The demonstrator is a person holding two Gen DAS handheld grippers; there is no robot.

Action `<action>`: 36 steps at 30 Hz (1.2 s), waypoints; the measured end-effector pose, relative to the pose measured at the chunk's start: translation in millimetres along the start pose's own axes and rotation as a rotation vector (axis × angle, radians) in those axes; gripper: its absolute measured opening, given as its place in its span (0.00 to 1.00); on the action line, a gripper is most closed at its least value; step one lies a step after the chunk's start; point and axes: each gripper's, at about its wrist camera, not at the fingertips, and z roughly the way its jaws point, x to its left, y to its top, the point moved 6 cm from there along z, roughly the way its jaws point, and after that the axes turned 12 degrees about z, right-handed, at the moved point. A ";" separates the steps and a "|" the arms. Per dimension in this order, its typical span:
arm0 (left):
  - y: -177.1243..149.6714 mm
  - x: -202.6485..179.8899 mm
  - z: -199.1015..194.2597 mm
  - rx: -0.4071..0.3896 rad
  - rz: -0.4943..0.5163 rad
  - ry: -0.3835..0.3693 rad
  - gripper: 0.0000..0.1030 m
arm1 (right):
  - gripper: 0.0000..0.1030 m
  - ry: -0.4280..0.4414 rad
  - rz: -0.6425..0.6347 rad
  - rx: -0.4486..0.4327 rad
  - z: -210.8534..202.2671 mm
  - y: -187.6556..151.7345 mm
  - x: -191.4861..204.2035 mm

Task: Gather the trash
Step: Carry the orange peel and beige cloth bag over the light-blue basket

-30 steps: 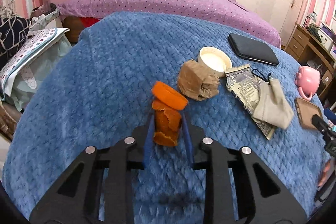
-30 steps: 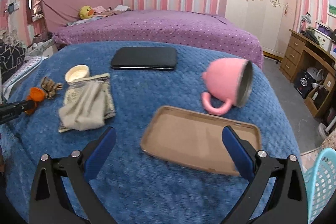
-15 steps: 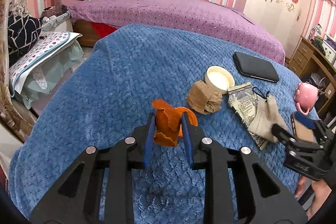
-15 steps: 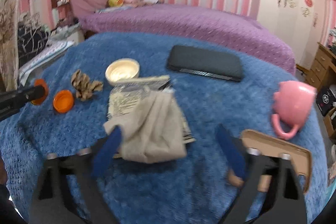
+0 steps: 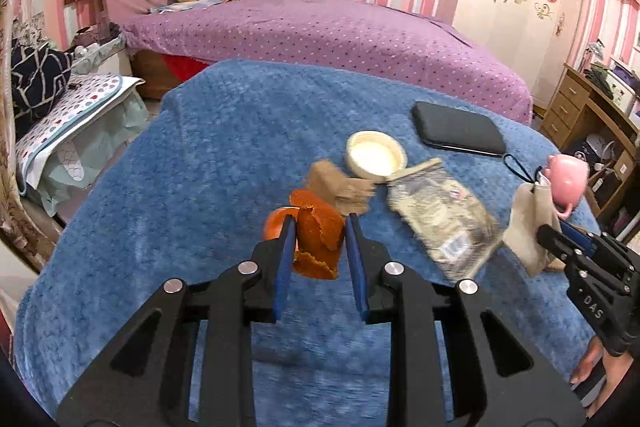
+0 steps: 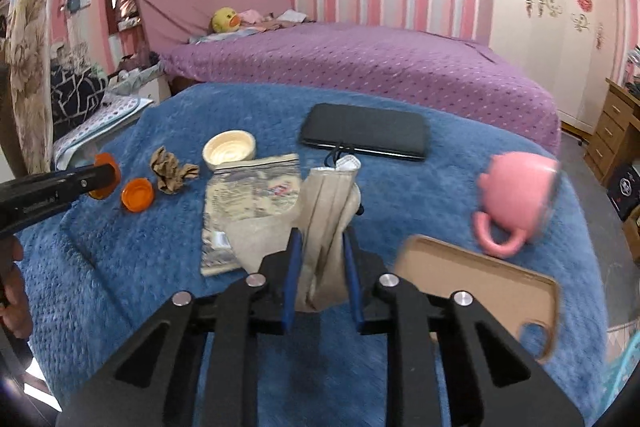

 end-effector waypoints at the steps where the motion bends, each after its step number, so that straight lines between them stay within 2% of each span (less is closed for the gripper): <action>1: 1.5 -8.7 -2.0 -0.005 0.009 -0.008 0.23 | 0.21 -0.007 0.008 -0.008 -8.0 -0.8 -7.6; 8: 5.4 -64.9 -11.0 -0.026 0.070 -0.049 0.23 | 0.21 -0.069 0.074 -0.056 -61.3 -7.1 -65.8; 10: 4.5 -82.6 -14.0 -0.032 0.073 -0.081 0.23 | 0.21 -0.090 0.103 -0.070 -75.8 -9.5 -85.7; 21: -14.0 -169.1 -14.3 -0.016 0.181 -0.136 0.23 | 0.21 -0.207 0.121 -0.131 -118.7 -22.2 -161.2; 26: -22.9 -194.1 -13.2 -0.009 0.201 -0.169 0.23 | 0.21 -0.240 0.149 -0.149 -134.2 -25.4 -195.4; 36: -31.8 -233.4 -19.8 -0.032 0.265 -0.165 0.23 | 0.21 -0.328 0.185 -0.154 -168.7 -42.2 -262.1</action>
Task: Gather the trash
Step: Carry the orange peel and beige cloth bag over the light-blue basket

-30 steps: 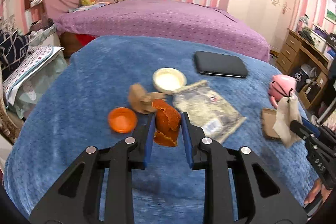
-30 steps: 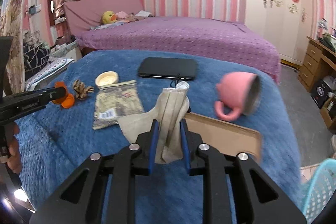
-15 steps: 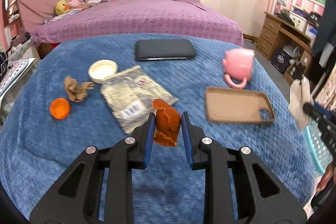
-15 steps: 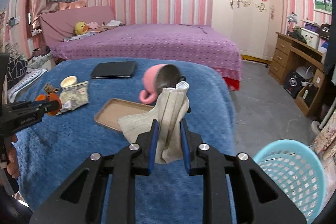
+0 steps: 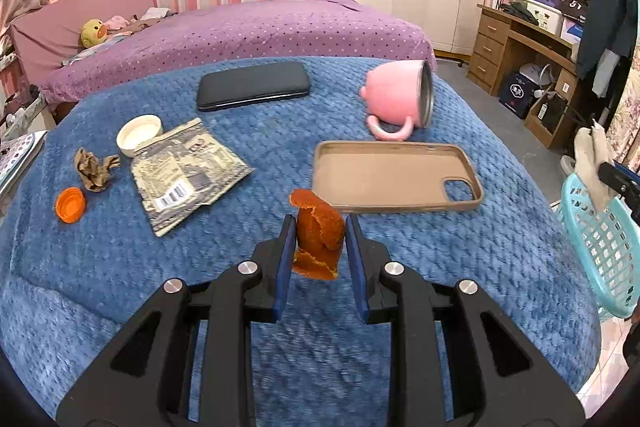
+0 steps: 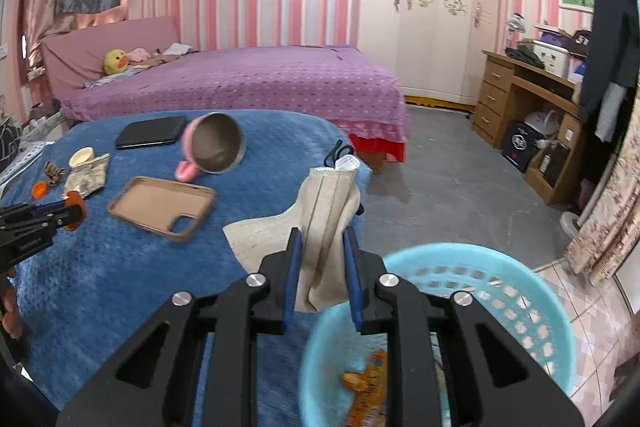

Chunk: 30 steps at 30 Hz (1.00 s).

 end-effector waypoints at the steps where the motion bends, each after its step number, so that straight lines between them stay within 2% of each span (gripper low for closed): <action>1: 1.6 -2.9 -0.4 -0.004 0.003 0.000 0.23 | 0.21 -0.005 0.004 -0.001 -1.0 -0.1 -5.1; 5: 13.2 -20.8 -6.3 -0.025 0.009 -0.011 0.23 | 0.21 -0.033 0.035 -0.011 -8.4 0.1 -36.5; 10: 29.2 -60.5 -14.6 -0.059 0.047 -0.041 0.23 | 0.21 -0.087 0.057 -0.030 -21.9 -2.0 -77.8; 13: 36.8 -92.2 -16.5 -0.067 0.041 -0.100 0.23 | 0.21 -0.114 0.084 -0.030 -26.8 -5.1 -104.6; 19: 46.5 -176.1 -17.7 -0.081 0.129 -0.174 0.23 | 0.21 -0.162 0.129 -0.006 -26.5 -12.7 -150.6; 25: 47.5 -242.7 -11.2 -0.054 0.154 -0.248 0.24 | 0.21 -0.176 0.150 0.008 -24.4 -16.2 -175.4; 30: 50.4 -277.4 -2.4 -0.044 0.170 -0.261 0.24 | 0.21 -0.185 0.134 0.011 -21.7 -16.1 -181.3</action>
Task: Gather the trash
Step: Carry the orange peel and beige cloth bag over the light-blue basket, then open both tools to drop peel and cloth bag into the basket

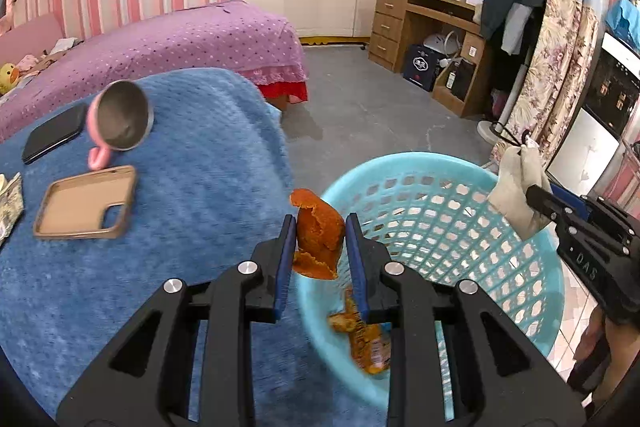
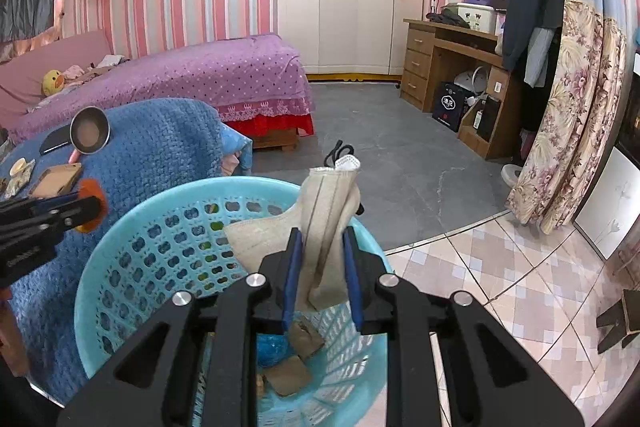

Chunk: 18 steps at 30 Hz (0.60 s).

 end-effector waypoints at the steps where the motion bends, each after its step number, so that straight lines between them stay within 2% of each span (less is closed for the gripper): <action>1: 1.1 -5.2 2.1 0.000 0.002 -0.008 0.24 | 0.21 0.004 0.006 0.004 1.3 -0.5 -2.1; 6: 12.7 -24.9 8.2 -0.019 0.039 -0.008 0.26 | 0.21 0.017 0.022 0.021 5.2 -5.6 -7.3; 8: 17.9 -27.1 6.9 -0.030 0.040 -0.001 0.40 | 0.21 0.019 0.022 0.026 6.6 -7.4 -8.5; 10: 22.6 -24.7 2.9 -0.047 0.031 0.015 0.66 | 0.21 0.021 0.022 0.027 6.1 -9.6 -8.1; 12: 25.8 -18.0 -2.3 -0.066 0.025 0.041 0.77 | 0.21 0.021 0.024 0.027 5.9 -10.0 -8.7; 13: 27.0 -14.2 -4.1 -0.070 0.024 0.051 0.81 | 0.21 0.020 0.025 0.026 5.7 -10.1 -8.6; 18: 27.0 21.5 -11.4 -0.075 -0.019 0.110 0.88 | 0.21 0.023 0.022 0.024 5.8 -10.0 -5.6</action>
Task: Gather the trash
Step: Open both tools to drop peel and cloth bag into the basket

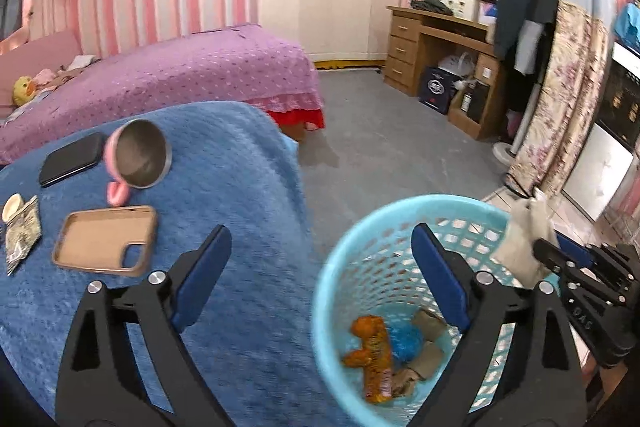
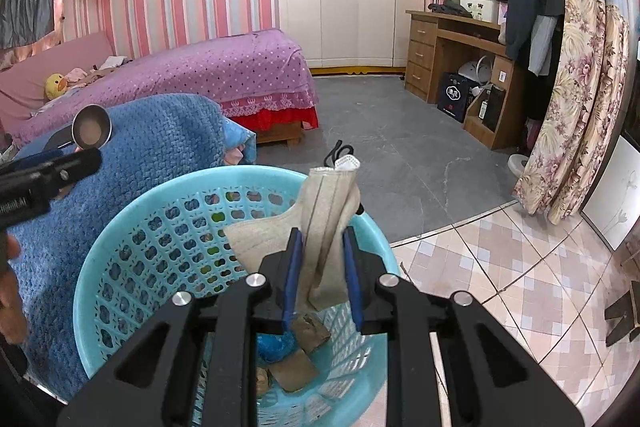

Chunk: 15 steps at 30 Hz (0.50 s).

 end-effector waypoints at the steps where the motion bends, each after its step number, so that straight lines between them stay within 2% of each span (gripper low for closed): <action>1: -0.6 6.9 -1.1 -0.002 -0.007 0.015 0.89 | 0.21 0.002 -0.001 0.000 0.3 0.1 0.8; 7: -10.1 48.0 -10.7 -0.010 -0.039 0.084 0.93 | 0.25 -0.001 -0.012 0.018 7.7 -1.8 11.5; 8: -11.7 53.8 -12.0 -0.008 -0.048 0.089 0.93 | 0.32 -0.009 -0.015 0.020 8.8 -2.2 13.7; 9: -13.1 59.3 -13.2 -0.005 -0.056 0.093 0.93 | 0.45 -0.026 -0.019 0.021 9.4 -2.3 16.2; 11: -14.8 67.9 -15.5 -0.005 -0.064 0.100 0.93 | 0.59 -0.031 -0.015 0.018 9.5 -1.8 19.0; 13: -15.6 75.8 -18.8 -0.009 -0.067 0.112 0.93 | 0.65 -0.036 -0.005 0.012 8.6 -0.3 21.9; 15: -16.7 84.5 -22.7 -0.011 -0.068 0.121 0.93 | 0.78 -0.047 0.006 -0.009 5.4 4.6 26.0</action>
